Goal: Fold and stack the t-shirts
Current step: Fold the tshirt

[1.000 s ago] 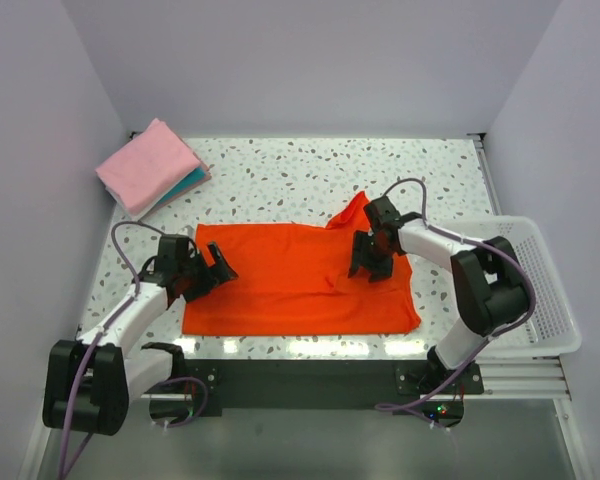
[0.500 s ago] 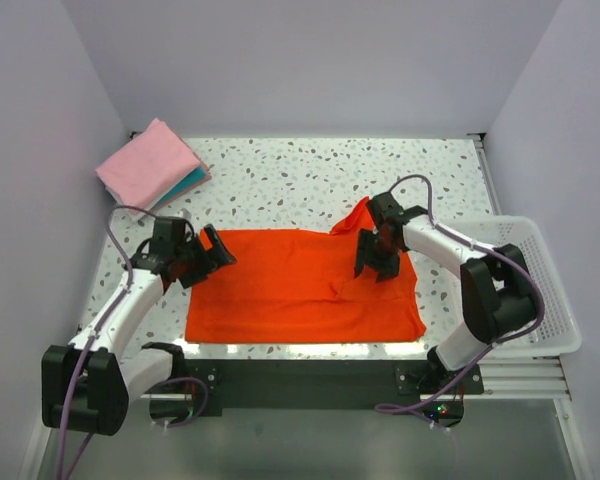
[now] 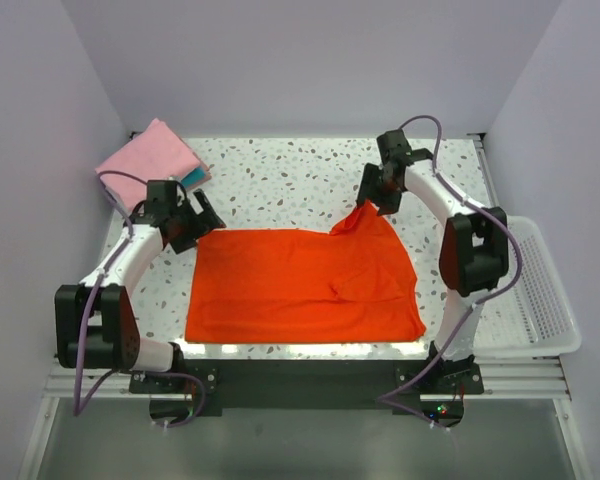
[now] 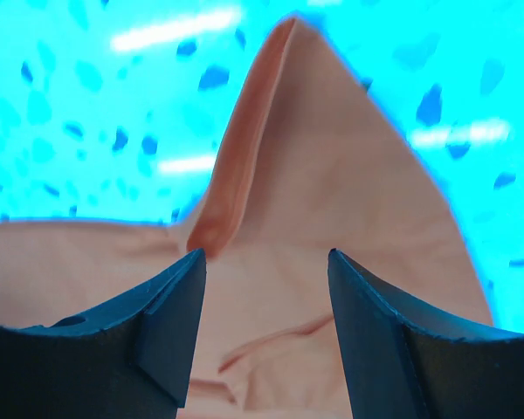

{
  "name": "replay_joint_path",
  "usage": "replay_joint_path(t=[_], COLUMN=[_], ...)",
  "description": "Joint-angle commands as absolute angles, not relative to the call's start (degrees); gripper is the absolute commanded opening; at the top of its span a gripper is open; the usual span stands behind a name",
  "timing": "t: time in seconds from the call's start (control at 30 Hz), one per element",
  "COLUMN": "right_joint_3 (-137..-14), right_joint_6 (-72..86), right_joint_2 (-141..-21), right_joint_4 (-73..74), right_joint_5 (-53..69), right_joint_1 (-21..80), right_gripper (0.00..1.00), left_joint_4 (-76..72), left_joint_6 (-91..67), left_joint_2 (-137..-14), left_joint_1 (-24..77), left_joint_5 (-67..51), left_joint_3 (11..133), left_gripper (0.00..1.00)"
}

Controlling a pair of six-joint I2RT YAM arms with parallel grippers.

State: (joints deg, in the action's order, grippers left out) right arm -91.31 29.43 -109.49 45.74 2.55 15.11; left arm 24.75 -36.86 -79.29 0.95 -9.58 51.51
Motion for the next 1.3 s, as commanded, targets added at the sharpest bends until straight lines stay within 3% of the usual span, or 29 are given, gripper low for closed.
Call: replay_joint_path(t=[0.0,0.17,0.47,0.9,1.27], right_joint_3=[-99.55,-106.25,-111.53,-108.20,-108.89], right_joint_6=[27.34,27.25,27.69,26.28,26.10], right_joint_2=[-115.21,-124.17,-129.99,-129.90,-131.92], right_joint_4=[46.41,46.06,44.38,44.30,43.07], right_joint_5=[3.16,3.60,4.39,4.13,4.66], right_joint_1=[13.19,12.31,11.87,11.87,11.95], right_gripper=[0.62,0.61,0.61,0.19,0.17], left_joint_4=[22.15,21.80,21.71,21.18,22.50], left_joint_6=[-34.54,-34.80,-35.51,-35.25,-31.47], left_joint_2=[-82.08,-84.72,-87.54,-90.96,-98.34], left_joint_1=[-1.39,-1.85,-1.85,-1.85,-1.85], left_joint_5=[-8.96,-8.09,-6.42,-4.40,-0.09], left_joint_3=[55.72,57.65,58.89,59.59,66.36], left_gripper=[1.00,1.00,1.00,1.00,0.96])
